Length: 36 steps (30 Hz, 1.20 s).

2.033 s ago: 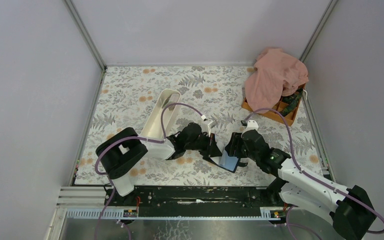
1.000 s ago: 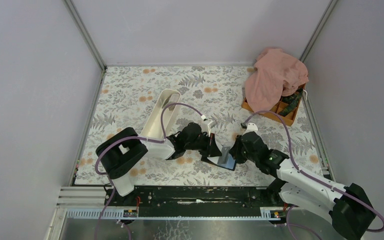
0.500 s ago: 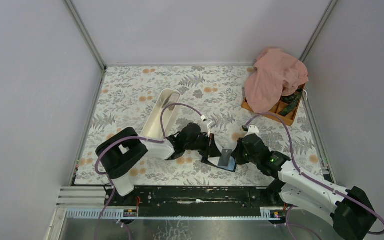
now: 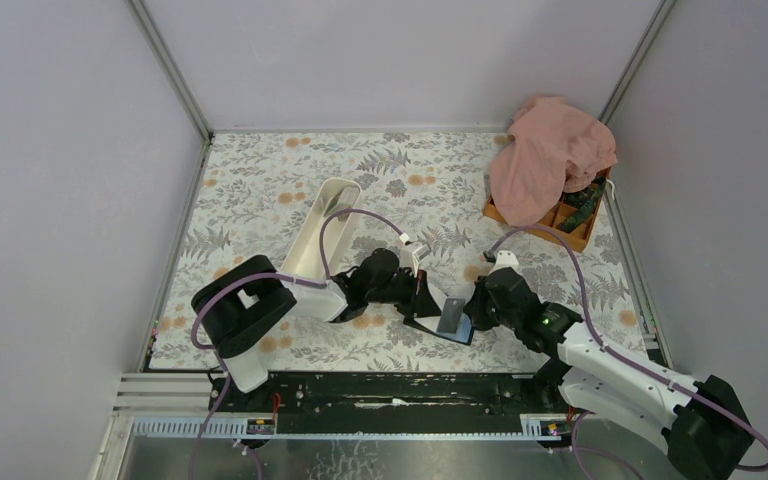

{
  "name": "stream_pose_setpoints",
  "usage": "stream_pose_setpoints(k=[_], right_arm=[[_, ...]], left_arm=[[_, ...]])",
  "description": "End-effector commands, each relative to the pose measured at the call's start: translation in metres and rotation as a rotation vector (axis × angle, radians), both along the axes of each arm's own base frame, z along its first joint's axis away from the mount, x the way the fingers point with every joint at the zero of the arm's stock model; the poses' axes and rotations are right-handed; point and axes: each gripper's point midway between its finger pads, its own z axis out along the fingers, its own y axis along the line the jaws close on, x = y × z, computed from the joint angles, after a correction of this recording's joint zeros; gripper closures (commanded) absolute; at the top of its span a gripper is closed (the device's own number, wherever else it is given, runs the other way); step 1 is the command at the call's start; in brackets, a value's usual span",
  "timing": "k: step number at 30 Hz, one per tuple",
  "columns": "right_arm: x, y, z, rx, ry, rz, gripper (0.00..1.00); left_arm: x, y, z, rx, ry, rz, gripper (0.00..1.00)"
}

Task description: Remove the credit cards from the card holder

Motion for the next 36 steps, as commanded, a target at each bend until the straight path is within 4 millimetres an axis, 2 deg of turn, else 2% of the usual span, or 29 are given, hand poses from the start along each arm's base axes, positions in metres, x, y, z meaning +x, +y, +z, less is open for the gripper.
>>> stream_pose_setpoints(k=[1,6,7,9,15,21,27,34,36], right_arm=[[0.003,-0.002,0.01,-0.014,-0.02,0.001,1.0],[0.002,-0.001,0.004,-0.01,-0.008,-0.004,1.0],[0.002,-0.001,0.004,-0.008,-0.008,-0.005,0.98],[0.003,0.002,0.004,-0.002,-0.009,0.002,0.87],[0.003,0.012,0.004,0.019,0.001,0.043,0.79],[0.003,0.021,-0.001,0.022,0.029,0.081,0.71],[0.007,0.028,0.0,0.04,0.017,0.096,0.7],[0.009,0.03,0.001,0.045,0.016,0.096,0.71],[0.01,0.029,0.002,0.05,0.013,0.08,0.74]], left_arm=[[0.002,-0.002,0.013,-0.053,-0.038,-0.011,0.84],[0.002,-0.003,0.011,-0.055,-0.032,-0.018,0.84],[0.002,-0.004,0.011,-0.056,-0.032,-0.019,0.84],[0.001,-0.004,0.009,-0.054,-0.027,-0.022,0.84],[0.0,-0.004,-0.001,-0.043,-0.005,-0.023,0.84],[-0.003,-0.001,-0.021,-0.01,0.032,-0.015,0.85],[-0.003,0.005,-0.039,0.03,0.051,0.003,0.85],[-0.005,0.007,-0.045,0.045,0.061,0.006,0.85],[-0.004,0.008,-0.046,0.051,0.059,0.01,0.85]])
